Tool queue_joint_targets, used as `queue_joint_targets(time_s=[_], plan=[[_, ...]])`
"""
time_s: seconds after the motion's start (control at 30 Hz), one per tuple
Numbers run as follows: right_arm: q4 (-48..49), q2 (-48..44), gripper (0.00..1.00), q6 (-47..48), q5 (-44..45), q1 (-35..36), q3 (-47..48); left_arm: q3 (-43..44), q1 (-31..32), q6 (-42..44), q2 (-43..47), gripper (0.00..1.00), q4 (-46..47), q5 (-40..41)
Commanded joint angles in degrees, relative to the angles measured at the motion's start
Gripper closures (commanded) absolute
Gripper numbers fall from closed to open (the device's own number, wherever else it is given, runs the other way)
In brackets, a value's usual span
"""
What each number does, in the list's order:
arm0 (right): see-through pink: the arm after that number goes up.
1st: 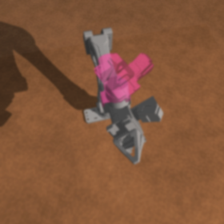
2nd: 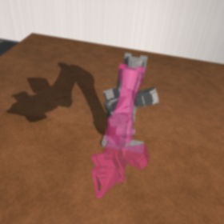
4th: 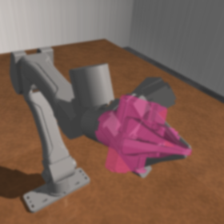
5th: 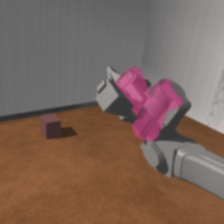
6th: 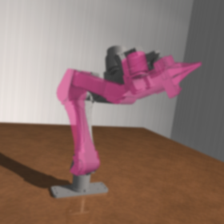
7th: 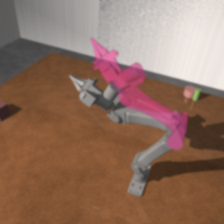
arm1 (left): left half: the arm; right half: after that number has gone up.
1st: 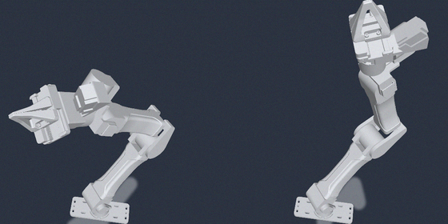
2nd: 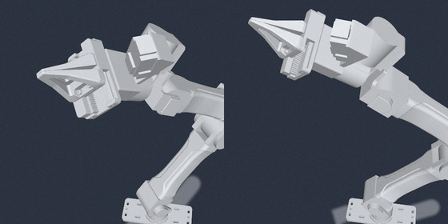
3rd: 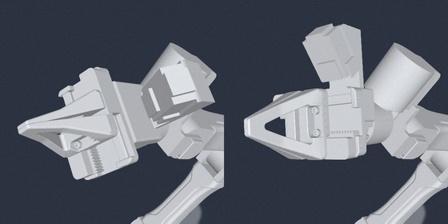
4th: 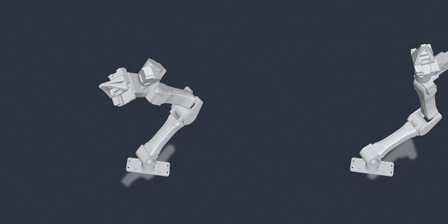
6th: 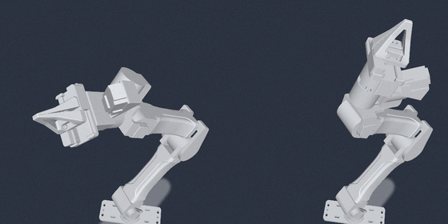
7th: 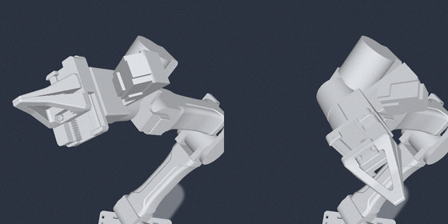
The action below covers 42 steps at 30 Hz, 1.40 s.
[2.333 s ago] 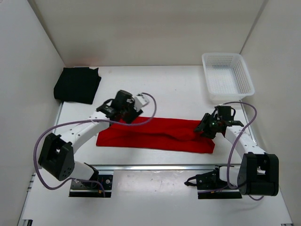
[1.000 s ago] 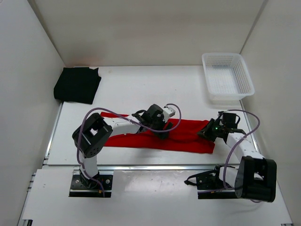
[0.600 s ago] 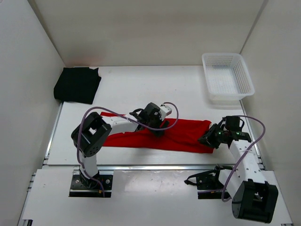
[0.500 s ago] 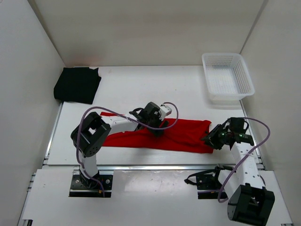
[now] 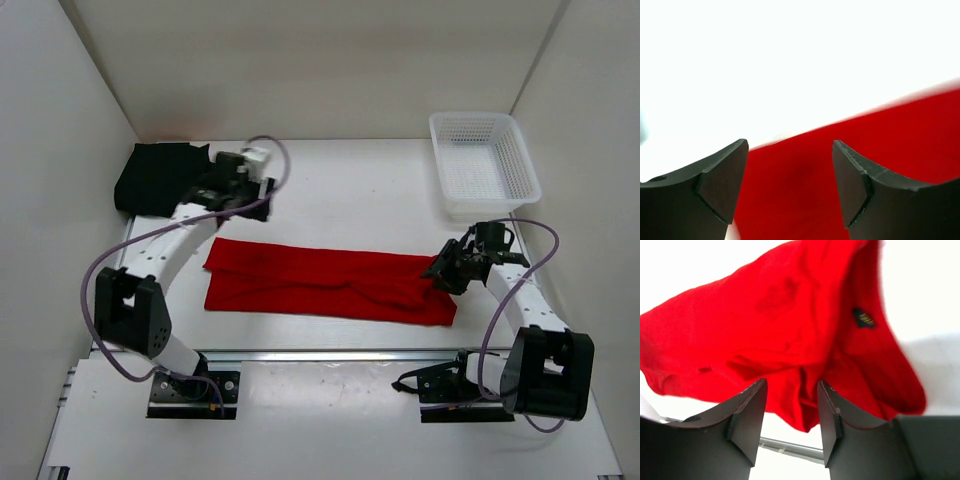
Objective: Fold and stack the t-shirts
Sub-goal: Fold the other side of the tshirt into a rectangle
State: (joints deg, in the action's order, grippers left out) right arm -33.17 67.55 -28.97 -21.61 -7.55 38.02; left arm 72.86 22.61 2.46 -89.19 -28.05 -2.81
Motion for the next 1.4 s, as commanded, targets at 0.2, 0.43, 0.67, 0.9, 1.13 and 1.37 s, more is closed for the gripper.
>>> queue_joint_targets(time_s=[0.2, 0.43, 0.67, 0.9, 1.13, 1.37], plan=[[-1.1, -5.8, 0.49, 2.3, -4.3, 3.4, -3.3, -14.1, -18.4, -4.5, 6.4, 0.18, -12.2, 8.3], [2.5, -4.2, 0.46, 1.7, -4.5, 5.4, -5.5, -14.2, -30.8, -7.1, 0.3, 0.16, -9.9, 5.5], [3.5, -3.8, 0.47, 1.4, -4.4, 5.8, -6.1, -14.1, -31.1, -9.1, -5.5, 0.22, -7.8, -7.6], [3.4, -4.4, 0.47, 2.3, -4.4, 5.4, -6.5, -14.2, -32.6, -11.3, -9.8, 0.28, -5.1, -12.3], [2.4, -5.2, 0.48, 2.0, -4.7, 5.3, -8.0, -13.3, -32.5, -11.4, -10.7, 0.51, -5.7, -10.6], [2.1, -5.3, 0.47, 3.0, -5.5, 4.9, -7.2, -15.0, -32.5, -12.3, -7.2, 0.56, -8.2, -12.5]])
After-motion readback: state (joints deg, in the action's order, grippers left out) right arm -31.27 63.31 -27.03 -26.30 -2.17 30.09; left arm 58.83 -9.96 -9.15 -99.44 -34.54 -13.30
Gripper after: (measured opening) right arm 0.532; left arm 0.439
